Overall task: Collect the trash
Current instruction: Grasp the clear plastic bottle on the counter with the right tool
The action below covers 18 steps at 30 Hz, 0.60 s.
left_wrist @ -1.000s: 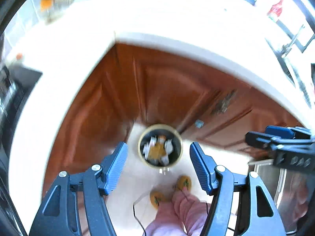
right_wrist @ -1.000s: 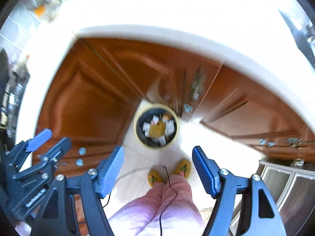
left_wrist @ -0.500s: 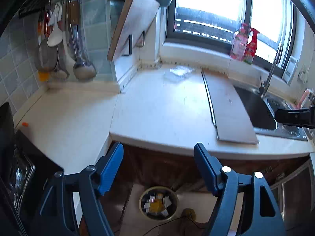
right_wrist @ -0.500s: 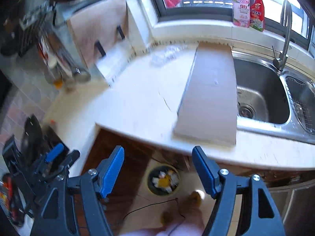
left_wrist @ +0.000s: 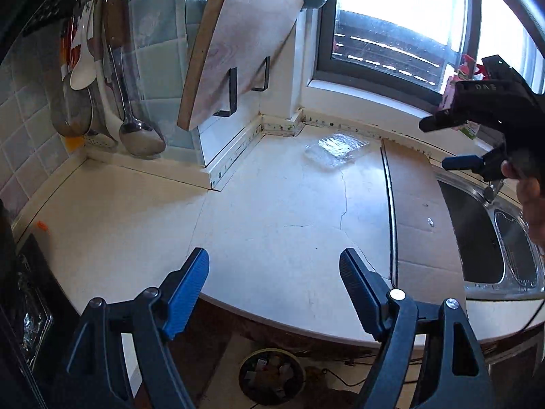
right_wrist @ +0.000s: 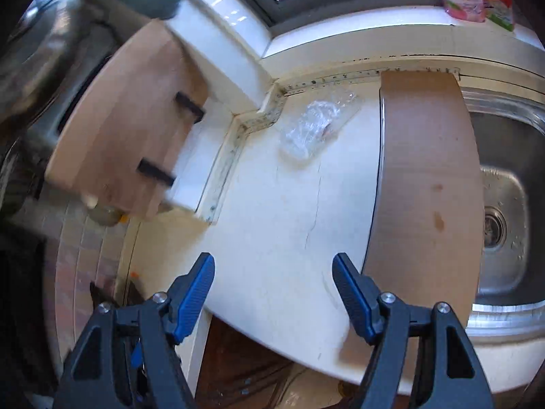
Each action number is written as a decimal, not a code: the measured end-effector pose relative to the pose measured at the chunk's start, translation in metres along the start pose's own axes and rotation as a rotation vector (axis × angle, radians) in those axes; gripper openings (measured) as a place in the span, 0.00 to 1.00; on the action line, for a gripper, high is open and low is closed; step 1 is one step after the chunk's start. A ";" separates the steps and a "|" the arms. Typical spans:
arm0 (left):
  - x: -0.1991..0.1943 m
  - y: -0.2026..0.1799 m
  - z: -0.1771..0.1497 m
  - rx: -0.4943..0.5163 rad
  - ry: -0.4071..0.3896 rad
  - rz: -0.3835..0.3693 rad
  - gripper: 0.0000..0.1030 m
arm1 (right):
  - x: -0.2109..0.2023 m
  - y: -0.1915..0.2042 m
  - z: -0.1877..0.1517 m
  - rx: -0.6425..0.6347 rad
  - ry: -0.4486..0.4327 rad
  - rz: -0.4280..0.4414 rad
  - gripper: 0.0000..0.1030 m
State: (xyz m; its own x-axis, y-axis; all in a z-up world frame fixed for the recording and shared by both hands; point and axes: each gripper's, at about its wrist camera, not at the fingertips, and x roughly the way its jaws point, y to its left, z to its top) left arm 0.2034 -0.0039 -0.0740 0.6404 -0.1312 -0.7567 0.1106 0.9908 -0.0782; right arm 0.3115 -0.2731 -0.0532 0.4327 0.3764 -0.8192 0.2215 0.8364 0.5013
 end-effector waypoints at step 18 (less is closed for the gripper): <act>0.051 0.051 -0.019 -0.241 0.182 0.254 0.75 | 0.244 -0.006 0.173 0.230 0.061 -0.409 0.97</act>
State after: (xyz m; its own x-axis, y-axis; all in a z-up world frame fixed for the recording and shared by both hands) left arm 0.2274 0.0409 -0.1293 0.4768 0.1055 -0.8727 -0.2289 0.9734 -0.0074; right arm 0.5669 -0.2549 -0.2084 0.2188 0.0624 -0.9738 0.5539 0.8136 0.1766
